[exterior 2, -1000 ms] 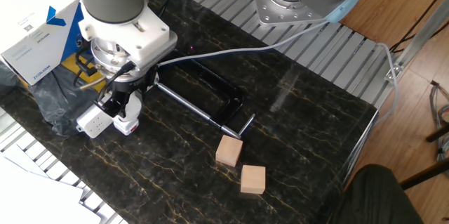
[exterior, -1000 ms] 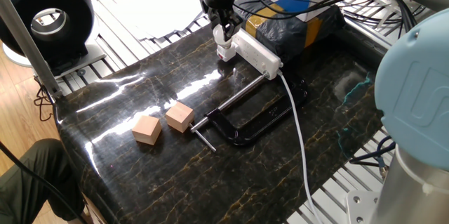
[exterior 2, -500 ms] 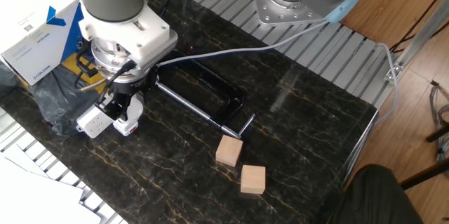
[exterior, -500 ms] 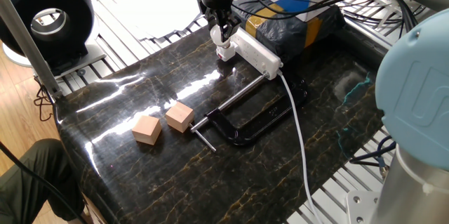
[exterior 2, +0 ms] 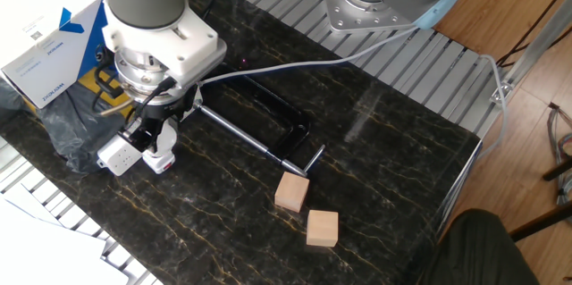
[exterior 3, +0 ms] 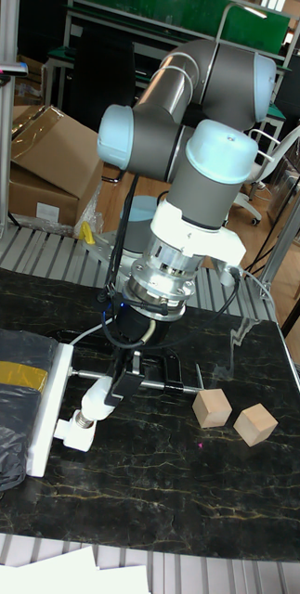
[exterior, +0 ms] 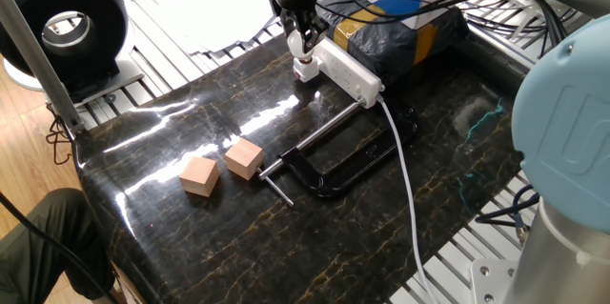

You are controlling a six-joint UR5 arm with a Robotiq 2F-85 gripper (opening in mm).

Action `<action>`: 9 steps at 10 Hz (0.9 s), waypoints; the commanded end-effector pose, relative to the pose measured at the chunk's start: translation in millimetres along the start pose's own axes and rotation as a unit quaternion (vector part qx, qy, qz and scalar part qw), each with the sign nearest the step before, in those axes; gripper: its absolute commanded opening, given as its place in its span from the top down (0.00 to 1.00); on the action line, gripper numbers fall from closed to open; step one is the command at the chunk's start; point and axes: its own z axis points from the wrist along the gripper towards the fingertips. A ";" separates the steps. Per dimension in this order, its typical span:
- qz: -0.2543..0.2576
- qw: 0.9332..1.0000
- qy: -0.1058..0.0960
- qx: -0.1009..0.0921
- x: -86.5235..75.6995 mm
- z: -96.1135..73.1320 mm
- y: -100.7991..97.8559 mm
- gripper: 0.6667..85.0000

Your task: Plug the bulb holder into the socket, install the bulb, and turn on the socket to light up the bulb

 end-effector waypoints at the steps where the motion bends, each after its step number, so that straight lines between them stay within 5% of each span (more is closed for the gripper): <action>1: 0.001 1.000 0.008 0.008 5.6 -0.9 -4.3 1.00; 9: -0.007 1.000 0.003 0.007 7.4 -5.9 -7.0 1.00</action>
